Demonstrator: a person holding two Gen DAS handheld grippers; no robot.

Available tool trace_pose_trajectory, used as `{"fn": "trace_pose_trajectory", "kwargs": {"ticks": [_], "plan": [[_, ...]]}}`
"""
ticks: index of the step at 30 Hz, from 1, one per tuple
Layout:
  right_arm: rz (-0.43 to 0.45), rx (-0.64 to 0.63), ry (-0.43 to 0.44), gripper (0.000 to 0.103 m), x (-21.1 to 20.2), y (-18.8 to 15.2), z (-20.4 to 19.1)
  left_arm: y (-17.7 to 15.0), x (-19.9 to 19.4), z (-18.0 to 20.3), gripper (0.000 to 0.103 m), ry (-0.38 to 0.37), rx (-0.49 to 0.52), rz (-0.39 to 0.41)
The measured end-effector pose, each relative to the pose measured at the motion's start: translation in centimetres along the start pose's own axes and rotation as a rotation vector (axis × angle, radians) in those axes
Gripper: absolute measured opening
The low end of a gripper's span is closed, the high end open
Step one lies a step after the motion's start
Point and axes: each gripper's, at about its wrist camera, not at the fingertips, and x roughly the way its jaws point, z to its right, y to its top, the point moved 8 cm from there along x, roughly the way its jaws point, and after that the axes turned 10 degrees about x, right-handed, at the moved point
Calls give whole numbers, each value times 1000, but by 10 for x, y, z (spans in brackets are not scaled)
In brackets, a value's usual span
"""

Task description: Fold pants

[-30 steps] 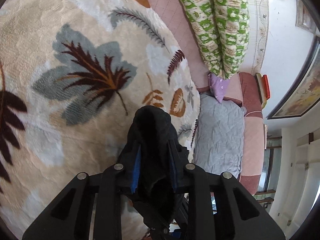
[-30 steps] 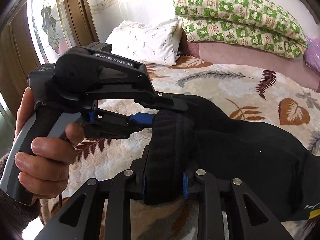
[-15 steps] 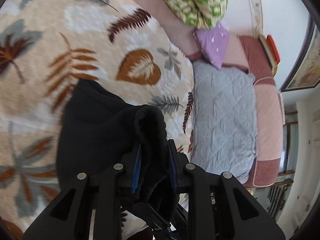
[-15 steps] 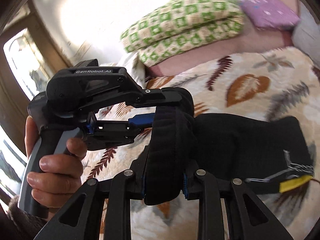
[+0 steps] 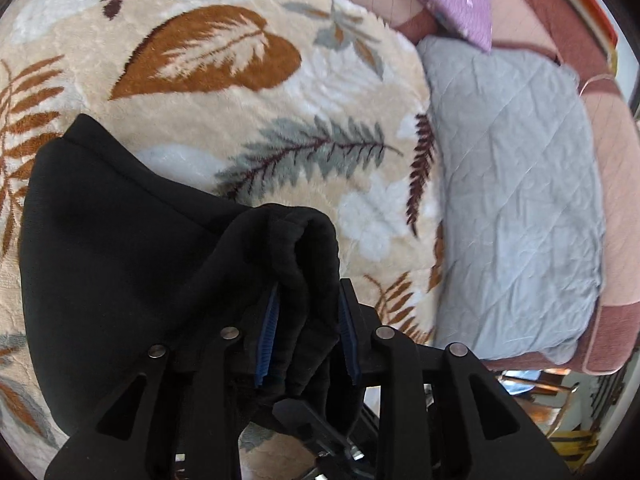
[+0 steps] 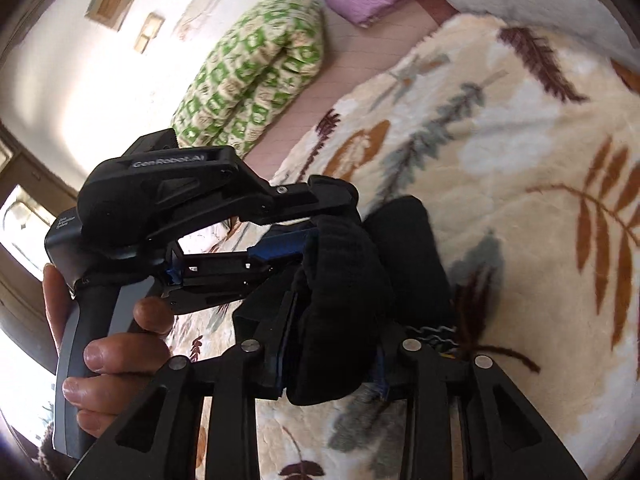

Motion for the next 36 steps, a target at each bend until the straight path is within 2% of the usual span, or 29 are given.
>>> {"fn": "trace_pose_trajectory", "kwargs": {"ticks": [3,7,11,13,14,15,18,22,26,29,30,33,36], "plan": [[-19,61,43,40,-4,1,14,0,-8,3,30,-26,-9,-15],[-14,117,102,52,-22,6,20,-2,-29,5,30,-54,-3,-34],[62,145,130,58,-53,21,21,-4,-69,1,31,-81,11,29],[108,112,109,60,-66,30,16,-7,-89,-10,45,-70,19,72],[121,83,96,60,-72,35,10,-11,-102,-22,55,-51,14,107],[121,66,93,60,-73,37,6,-13,-108,-29,58,-44,5,128],[88,-20,88,60,-61,41,-19,-30,-112,-47,58,-80,-29,131],[-22,-111,42,60,-25,24,-39,-49,-99,-47,58,-113,-25,93],[-66,-99,40,60,-13,8,-38,-61,-86,-42,58,-167,-48,63],[-104,-100,3,55,-4,1,-30,-63,-85,-35,58,-201,-49,54],[-109,-108,-15,49,-1,0,-28,-64,-87,-32,58,-209,-49,59],[-116,-127,-64,42,7,2,-22,-76,-93,-25,58,-226,-42,93],[-142,-79,-43,44,0,9,-21,-95,-88,-21,58,-216,-37,107]]}}
